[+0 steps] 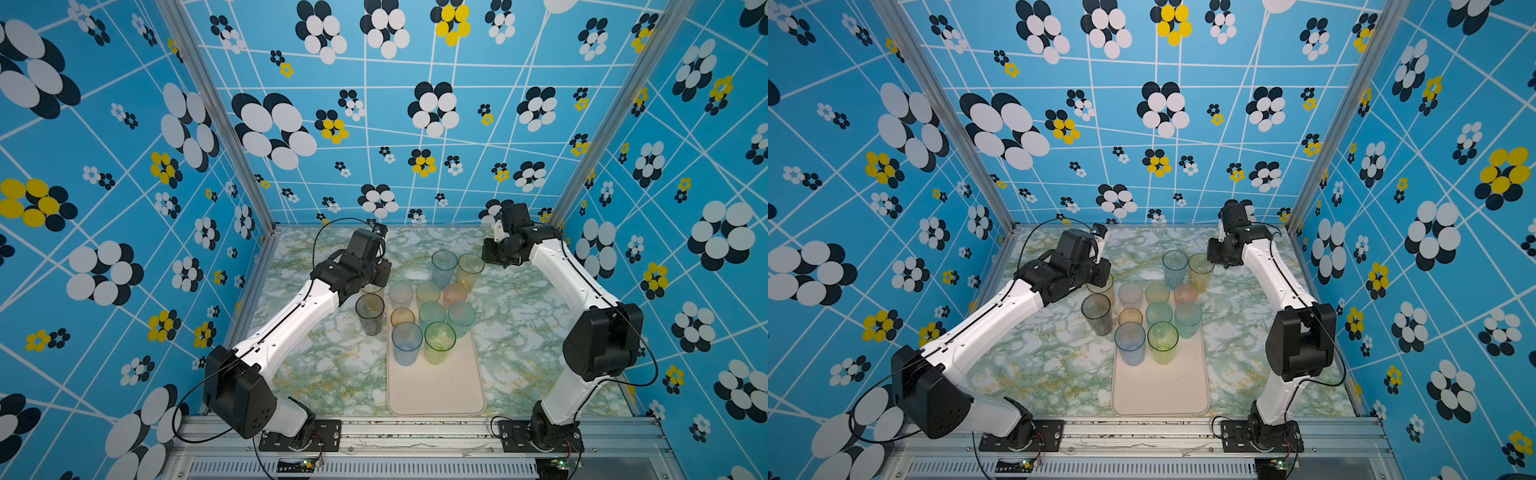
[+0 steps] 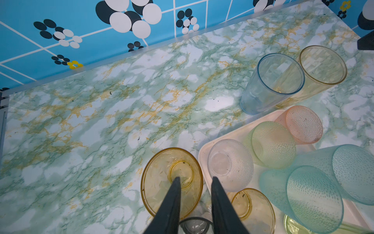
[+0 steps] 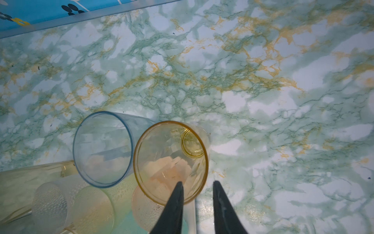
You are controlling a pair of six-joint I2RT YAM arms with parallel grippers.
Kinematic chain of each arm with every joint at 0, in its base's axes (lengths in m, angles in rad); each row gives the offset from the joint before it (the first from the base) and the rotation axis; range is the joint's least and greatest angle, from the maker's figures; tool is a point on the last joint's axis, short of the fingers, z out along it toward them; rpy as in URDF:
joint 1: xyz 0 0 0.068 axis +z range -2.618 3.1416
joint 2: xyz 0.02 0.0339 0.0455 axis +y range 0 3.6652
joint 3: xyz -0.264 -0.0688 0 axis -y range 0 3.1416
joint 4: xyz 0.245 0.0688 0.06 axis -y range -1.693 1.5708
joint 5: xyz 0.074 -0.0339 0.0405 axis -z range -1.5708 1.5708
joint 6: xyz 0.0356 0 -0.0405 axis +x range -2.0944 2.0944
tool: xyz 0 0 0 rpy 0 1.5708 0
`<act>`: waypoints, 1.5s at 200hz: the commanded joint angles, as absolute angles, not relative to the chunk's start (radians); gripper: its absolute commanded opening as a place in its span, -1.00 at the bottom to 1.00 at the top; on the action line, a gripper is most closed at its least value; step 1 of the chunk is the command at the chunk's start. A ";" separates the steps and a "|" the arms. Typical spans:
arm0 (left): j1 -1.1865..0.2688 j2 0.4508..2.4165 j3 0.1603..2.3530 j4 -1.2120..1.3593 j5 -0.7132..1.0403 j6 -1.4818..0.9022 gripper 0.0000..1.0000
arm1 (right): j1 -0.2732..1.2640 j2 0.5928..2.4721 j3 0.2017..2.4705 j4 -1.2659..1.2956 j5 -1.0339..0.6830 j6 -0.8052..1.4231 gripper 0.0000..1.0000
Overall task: Place the glasses into the tray
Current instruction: 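Raise the right gripper from the tray while the left gripper moves toward the cups, then move the right gripper to the amber cup beside the tray's far end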
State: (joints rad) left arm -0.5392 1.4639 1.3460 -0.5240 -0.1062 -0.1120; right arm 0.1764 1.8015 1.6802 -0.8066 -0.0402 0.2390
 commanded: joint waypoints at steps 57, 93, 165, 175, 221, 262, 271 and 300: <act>-0.544 1.493 1.388 -0.546 -0.117 -0.110 -0.44 | 0.164 1.883 1.767 -0.885 -0.021 0.195 -0.54; -0.543 1.505 1.391 -0.546 -0.115 -0.106 -0.43 | 0.163 1.894 1.750 -0.884 -0.020 0.192 -0.55; -0.540 1.509 1.387 -0.552 -0.123 -0.101 -0.43 | 0.159 1.918 1.743 -0.885 -0.023 0.186 -0.58; -0.539 1.510 1.387 -0.552 -0.123 -0.101 -0.43 | 0.159 1.923 1.744 -0.887 -0.024 0.186 -0.58; -0.531 1.510 1.383 -0.551 -0.119 -0.101 -0.43 | 0.158 1.940 1.747 -0.888 -0.030 0.184 -0.63; -0.526 1.515 1.380 -0.548 -0.114 -0.101 -0.43 | 0.158 1.951 1.750 -0.891 -0.035 0.184 -0.66; -0.526 1.517 1.380 -0.548 -0.111 -0.100 -0.42 | 0.159 1.953 1.750 -0.891 -0.039 0.184 -0.67; -0.522 1.520 1.381 -0.545 -0.106 -0.099 -0.43 | 0.157 1.969 1.773 -0.918 -0.042 0.179 -0.70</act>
State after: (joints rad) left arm -0.5343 1.5089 1.3598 -0.5320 -0.1055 -0.1116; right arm 0.1638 1.9396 1.7477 -0.8635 -0.0364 0.1940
